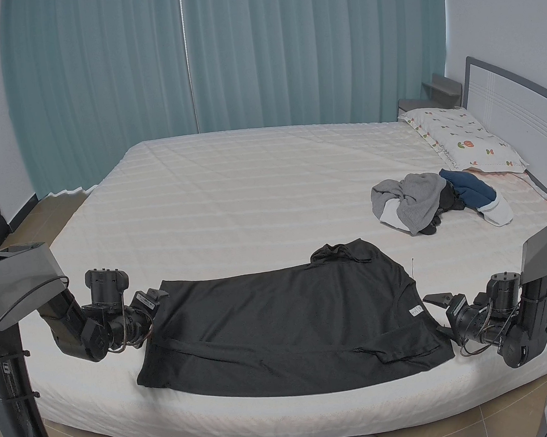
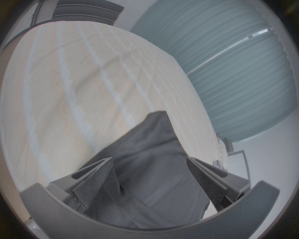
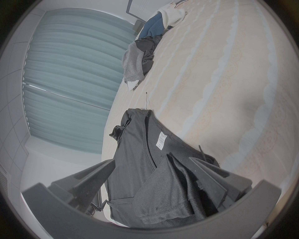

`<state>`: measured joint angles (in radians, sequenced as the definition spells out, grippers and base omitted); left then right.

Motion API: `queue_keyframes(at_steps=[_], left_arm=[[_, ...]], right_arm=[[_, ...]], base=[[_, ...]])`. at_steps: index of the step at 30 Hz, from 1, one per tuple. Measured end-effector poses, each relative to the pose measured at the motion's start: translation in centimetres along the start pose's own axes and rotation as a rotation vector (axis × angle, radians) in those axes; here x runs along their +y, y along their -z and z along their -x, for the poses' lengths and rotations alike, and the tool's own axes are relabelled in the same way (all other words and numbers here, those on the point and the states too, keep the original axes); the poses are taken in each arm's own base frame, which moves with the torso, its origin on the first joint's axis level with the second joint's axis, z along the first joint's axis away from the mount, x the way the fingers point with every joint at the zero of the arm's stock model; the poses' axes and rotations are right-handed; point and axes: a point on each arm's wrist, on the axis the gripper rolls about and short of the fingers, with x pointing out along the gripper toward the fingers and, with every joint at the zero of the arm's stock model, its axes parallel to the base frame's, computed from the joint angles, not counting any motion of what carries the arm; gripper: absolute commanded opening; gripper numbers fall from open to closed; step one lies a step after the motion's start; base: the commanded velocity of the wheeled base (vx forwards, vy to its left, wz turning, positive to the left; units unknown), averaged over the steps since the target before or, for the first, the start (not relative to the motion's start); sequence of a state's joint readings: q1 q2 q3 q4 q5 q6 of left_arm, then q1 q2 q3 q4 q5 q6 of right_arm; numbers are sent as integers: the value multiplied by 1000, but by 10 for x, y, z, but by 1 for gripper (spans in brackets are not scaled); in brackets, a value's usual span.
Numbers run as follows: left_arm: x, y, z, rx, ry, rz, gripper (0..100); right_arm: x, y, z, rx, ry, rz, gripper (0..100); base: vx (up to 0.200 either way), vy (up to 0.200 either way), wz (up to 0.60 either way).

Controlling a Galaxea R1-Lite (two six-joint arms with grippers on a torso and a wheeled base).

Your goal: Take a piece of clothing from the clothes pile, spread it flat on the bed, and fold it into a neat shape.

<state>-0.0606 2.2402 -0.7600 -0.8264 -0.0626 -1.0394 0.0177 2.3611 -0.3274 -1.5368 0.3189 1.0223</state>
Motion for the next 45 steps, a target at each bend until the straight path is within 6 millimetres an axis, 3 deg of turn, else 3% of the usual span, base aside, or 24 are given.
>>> queue_keyframes(at_steps=[8, 17, 22, 28, 34, 45], left_arm=[[1, -28, 0, -83, 74, 124, 100], [5, -28, 1, -42, 41, 42, 100], [6, -25, 2, 85, -26, -78, 100], [-6, -22, 16, 255, 54, -72, 100], [-19, -1, 30, 322, 77, -112, 100], [-26, 65, 32, 322, -33, -306, 100]], right_arm=[[0, 0, 0, 0, 1, 1, 100], [0, 0, 0, 0, 1, 0, 100], [0, 0, 0, 1, 1, 0, 100], [0, 0, 0, 0, 1, 4, 100], [-1, 2, -1, 5, 5, 24, 100], [-3, 5, -3, 0, 15, 38, 100]], base=[[0, 0, 0], [0, 0, 0], [0, 0, 0], [0, 0, 0], [0, 0, 0], [0, 0, 0]])
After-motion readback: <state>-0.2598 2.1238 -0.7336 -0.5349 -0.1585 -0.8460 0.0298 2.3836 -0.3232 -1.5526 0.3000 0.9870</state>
